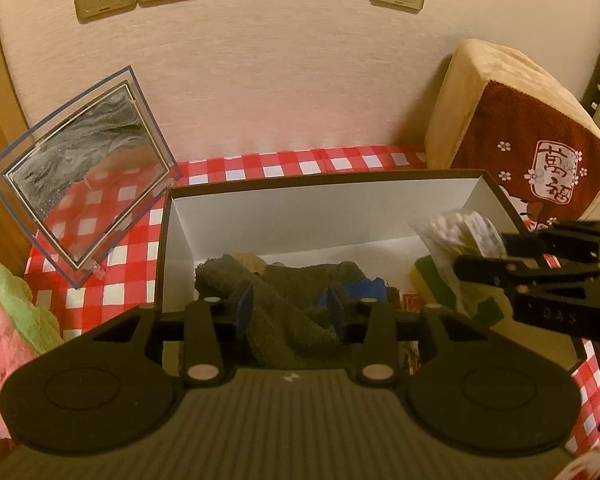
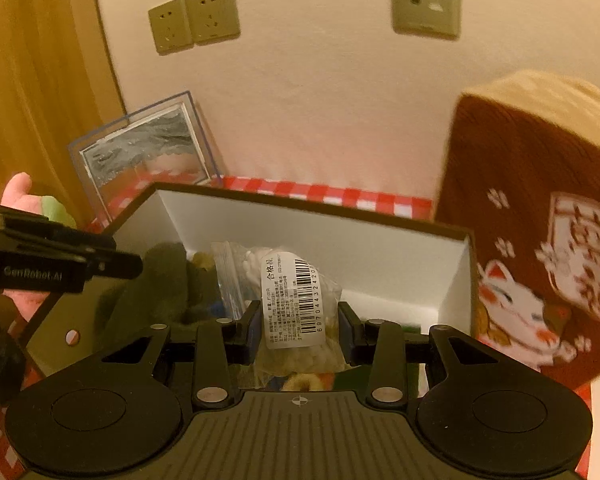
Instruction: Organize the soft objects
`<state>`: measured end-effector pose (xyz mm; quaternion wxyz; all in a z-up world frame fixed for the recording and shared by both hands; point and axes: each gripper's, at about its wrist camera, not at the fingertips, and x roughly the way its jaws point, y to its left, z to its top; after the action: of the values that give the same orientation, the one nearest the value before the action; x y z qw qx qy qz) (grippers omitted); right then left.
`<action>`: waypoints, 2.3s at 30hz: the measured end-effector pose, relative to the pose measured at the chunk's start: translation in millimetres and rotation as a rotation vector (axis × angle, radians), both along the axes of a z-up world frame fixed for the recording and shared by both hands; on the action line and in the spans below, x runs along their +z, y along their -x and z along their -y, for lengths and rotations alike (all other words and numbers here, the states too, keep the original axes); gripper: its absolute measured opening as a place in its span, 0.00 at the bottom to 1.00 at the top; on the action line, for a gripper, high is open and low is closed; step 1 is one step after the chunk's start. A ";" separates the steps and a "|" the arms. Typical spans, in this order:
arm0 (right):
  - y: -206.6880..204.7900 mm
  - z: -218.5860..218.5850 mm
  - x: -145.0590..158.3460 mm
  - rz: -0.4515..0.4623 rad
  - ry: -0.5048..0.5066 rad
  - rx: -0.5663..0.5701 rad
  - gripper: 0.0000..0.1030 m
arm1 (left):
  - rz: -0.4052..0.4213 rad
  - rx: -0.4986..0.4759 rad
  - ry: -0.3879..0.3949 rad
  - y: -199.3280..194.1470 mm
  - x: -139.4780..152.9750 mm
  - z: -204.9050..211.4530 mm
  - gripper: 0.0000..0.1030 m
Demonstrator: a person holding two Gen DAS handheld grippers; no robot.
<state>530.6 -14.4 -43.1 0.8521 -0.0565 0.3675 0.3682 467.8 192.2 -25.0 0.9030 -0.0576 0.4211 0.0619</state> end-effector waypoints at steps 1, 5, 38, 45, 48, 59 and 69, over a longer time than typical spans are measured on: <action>-2.5 -2.3 0.6 0.012 0.001 0.005 0.38 | 0.000 0.002 0.000 -0.4 -0.2 -0.6 0.37; -10.9 -9.7 3.6 0.048 -0.024 0.033 0.38 | 0.002 0.009 -0.001 -1.8 -0.9 -3.2 0.40; 16.5 16.5 1.5 -0.012 -0.039 -0.046 0.62 | 0.039 0.014 0.009 16.5 16.8 8.1 0.50; 35.1 27.7 17.0 -0.011 -0.070 -0.047 0.63 | 0.062 0.024 -0.004 38.4 31.9 18.4 0.57; 46.4 35.1 24.3 -0.009 -0.084 -0.051 0.63 | 0.078 0.028 -0.001 52.0 40.3 24.5 0.58; 93.1 66.9 45.3 -0.009 -0.146 -0.061 0.64 | 0.127 0.052 -0.020 106.6 66.5 53.5 0.64; 143.3 103.0 57.5 0.015 -0.155 -0.071 0.66 | 0.167 0.087 -0.047 167.2 80.5 86.2 0.70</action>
<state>387.3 -117.4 14.4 0.8691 0.0200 0.3335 0.3648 300.5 106.0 55.5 0.9325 -0.0598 0.3400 0.1059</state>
